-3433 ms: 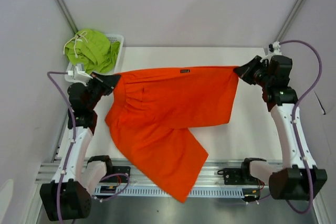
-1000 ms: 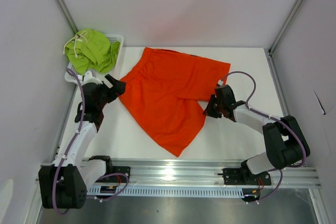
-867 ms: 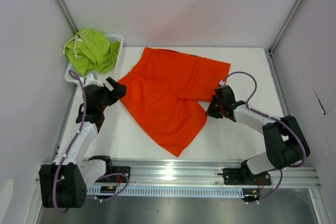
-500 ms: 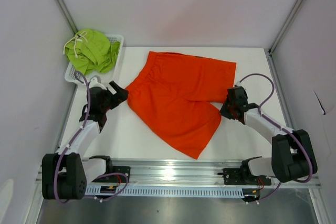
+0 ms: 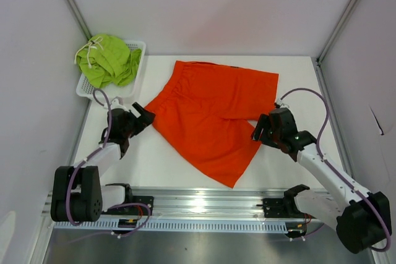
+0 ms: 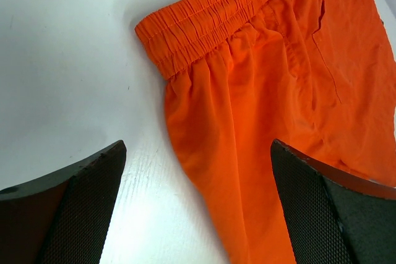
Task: Fold and stack the shorts
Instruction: Flatten the shorts out, then fold the shorts
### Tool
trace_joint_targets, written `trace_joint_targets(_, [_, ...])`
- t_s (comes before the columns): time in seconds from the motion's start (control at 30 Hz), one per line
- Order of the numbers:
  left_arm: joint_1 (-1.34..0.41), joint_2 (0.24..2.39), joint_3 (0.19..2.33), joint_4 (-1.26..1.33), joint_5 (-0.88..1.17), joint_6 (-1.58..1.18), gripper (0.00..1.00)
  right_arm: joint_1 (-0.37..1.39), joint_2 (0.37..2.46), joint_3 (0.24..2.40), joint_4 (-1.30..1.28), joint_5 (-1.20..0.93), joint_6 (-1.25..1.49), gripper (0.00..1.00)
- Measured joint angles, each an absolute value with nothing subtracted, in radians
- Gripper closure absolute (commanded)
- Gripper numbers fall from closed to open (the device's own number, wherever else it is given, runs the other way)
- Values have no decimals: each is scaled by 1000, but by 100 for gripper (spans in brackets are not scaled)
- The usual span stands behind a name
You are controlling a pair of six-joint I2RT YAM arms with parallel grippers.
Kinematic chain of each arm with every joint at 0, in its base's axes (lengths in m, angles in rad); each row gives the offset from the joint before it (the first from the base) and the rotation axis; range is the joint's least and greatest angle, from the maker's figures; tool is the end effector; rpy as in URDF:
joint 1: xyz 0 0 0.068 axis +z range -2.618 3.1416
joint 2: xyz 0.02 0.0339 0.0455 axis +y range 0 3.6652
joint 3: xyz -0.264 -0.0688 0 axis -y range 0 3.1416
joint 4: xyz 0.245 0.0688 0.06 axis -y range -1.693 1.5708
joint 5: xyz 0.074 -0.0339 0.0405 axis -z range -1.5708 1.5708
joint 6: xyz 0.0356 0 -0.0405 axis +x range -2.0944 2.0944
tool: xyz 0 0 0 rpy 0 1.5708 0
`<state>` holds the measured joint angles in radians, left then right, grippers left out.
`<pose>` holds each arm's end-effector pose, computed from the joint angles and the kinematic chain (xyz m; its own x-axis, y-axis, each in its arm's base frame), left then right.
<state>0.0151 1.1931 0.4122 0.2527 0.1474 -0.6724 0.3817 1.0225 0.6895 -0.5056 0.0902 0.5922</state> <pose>0.2333 -0.0017 0.1740 -0.4639 -0.6232 -0.6296 -0.2263 0.7705 -0.5959 0.1930 0.0740 0.2340 -0.7485 0.2986 -0.5921 0.1238 0.9401 0.3176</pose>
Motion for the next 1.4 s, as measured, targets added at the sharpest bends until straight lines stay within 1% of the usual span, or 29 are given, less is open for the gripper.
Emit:
trace_joint_targets(0.07, [15, 1209, 413, 263, 150, -682, 1, 446, 995, 690, -538, 94, 586, 32])
trace_joint_targets(0.2, [15, 1291, 453, 248, 154, -694, 1, 652, 990, 688, -574, 138, 592, 34])
trace_joint_targets(0.3, [15, 1349, 495, 239, 151, -713, 5, 783, 1011, 688, -583, 192, 602, 37])
trace_joint_targets(0.33, [15, 1357, 501, 240, 148, -722, 8, 816, 1020, 688, -585, 208, 603, 37])
trace_joint_targets(0.43, [15, 1373, 509, 249, 133, -753, 11, 890, 1034, 680, -586, 249, 609, 41])
trace_joint_targets(0.5, [15, 1388, 514, 260, 122, -778, 17, 937, 1035, 669, -583, 266, 608, 41])
trace_joint_targets(0.53, [15, 1396, 517, 265, 118, -785, 21, 957, 1035, 662, -580, 272, 606, 41])
trace_joint_targets(0.57, [15, 1410, 525, 266, 115, -794, 23, 981, 1034, 656, -575, 276, 604, 41])
trace_joint_targets(0.67, [15, 1468, 562, 282, 115, -822, 34, 1032, 1032, 642, -565, 285, 591, 41])
trace_joint_targets(0.73, [15, 1496, 576, 299, 115, -834, 39, 1057, 1032, 637, -561, 289, 582, 41])
trace_joint_targets(0.83, [15, 1525, 580, 322, 115, -848, 40, 1082, 1036, 636, -551, 295, 568, 40])
trace_joint_targets(0.9, [15, 1539, 584, 326, 115, -857, 39, 1104, 1053, 636, -543, 307, 561, 39])
trace_joint_targets(1.03, [15, 1583, 628, 316, 115, -865, 39, 1186, 1135, 640, -542, 341, 547, 36])
trace_joint_targets(1.1, [15, 1594, 646, 311, 115, -865, 41, 1235, 1176, 649, -542, 359, 542, 34])
trace_joint_targets(1.2, [15, 1602, 661, 304, 115, -864, 54, 1302, 1242, 683, -550, 381, 537, 33])
trace_joint_targets(1.23, [15, 1606, 666, 300, 115, -864, 69, 1320, 1264, 696, -550, 388, 537, 33])
trace_joint_targets(1.3, [15, 1618, 675, 296, 114, -867, 85, 1348, 1300, 719, -550, 401, 537, 33])
trace_joint_targets(1.33, [15, 1623, 677, 299, 115, -865, 100, 1356, 1312, 725, -550, 404, 535, 33])
trace_joint_targets(1.4, [15, 1626, 677, 302, 115, -864, 100, 1375, 1336, 736, -550, 408, 529, 32])
